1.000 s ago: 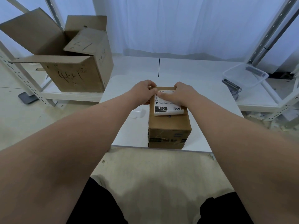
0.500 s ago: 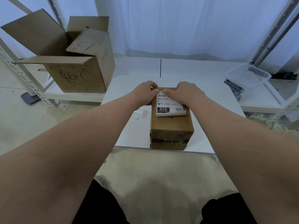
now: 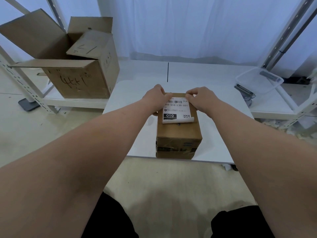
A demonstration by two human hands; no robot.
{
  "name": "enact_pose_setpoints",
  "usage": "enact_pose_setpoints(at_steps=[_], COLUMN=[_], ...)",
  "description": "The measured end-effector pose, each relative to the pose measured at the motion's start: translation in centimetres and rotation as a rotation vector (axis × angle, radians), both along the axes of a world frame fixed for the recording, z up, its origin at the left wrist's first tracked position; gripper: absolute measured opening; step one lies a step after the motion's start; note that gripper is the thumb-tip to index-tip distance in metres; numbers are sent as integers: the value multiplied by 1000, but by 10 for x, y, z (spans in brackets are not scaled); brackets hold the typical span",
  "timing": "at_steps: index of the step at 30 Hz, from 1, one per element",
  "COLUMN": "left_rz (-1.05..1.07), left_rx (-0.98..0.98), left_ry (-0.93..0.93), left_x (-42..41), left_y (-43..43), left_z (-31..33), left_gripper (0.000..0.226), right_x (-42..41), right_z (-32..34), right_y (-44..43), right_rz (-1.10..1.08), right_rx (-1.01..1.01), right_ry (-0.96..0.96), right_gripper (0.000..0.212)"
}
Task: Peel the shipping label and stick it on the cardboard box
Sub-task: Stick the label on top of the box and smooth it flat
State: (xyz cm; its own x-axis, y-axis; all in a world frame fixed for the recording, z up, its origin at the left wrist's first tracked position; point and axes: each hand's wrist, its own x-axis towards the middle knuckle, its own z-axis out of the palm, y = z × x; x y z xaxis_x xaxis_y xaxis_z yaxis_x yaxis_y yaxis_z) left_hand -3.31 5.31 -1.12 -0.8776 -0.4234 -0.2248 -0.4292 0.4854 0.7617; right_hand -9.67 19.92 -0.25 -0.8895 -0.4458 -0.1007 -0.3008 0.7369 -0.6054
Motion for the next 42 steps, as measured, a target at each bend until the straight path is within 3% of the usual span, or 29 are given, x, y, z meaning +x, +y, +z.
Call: enact_pose_setpoints(at_steps=[5,7,11,15,18,21,23,26,29,32,39,42], left_rz=[-16,-16,-17,-74,-30,19,17,19,-10,-71,26,55], left_rx=[40,43,103,41,18,-6,-19,2,84,122,121,106], left_ry=[35,26,21,-49,-21,45,66,47,-92,-214,-131,-108], left_x=[2,3,6,6,3,2,3,8,15,20,14,8], left_y=[-4,-4,-4,3,3,0,-2,-1,2,6,10,11], left_z=[-2,-2,-1,-1,-1,-1,-2,-1,5,11,5,3], left_gripper=[16,15,16,39,31,26,25,34,55,37,35,46], right_x=[5,5,2,1,6,13,17,17,15,17,15,10], right_z=[4,4,3,3,8,12,15,18,17,15,15,12], right_y=[-12,-17,-11,-11,-11,-10,-12,-12,-7,-7,0,1], right_rz=[75,104,53,4,44,37,21,-26,-72,-99,-65,-18], right_rx=[180,242,180,170,200,143,140,83,-8,-36,-88,-46], right_ry=[-65,-55,-12,66,-4,-269,-332,-331,-345,-326,-369,-306], right_gripper=[76,82,57,35,45,68,64,49,44,40,72,81])
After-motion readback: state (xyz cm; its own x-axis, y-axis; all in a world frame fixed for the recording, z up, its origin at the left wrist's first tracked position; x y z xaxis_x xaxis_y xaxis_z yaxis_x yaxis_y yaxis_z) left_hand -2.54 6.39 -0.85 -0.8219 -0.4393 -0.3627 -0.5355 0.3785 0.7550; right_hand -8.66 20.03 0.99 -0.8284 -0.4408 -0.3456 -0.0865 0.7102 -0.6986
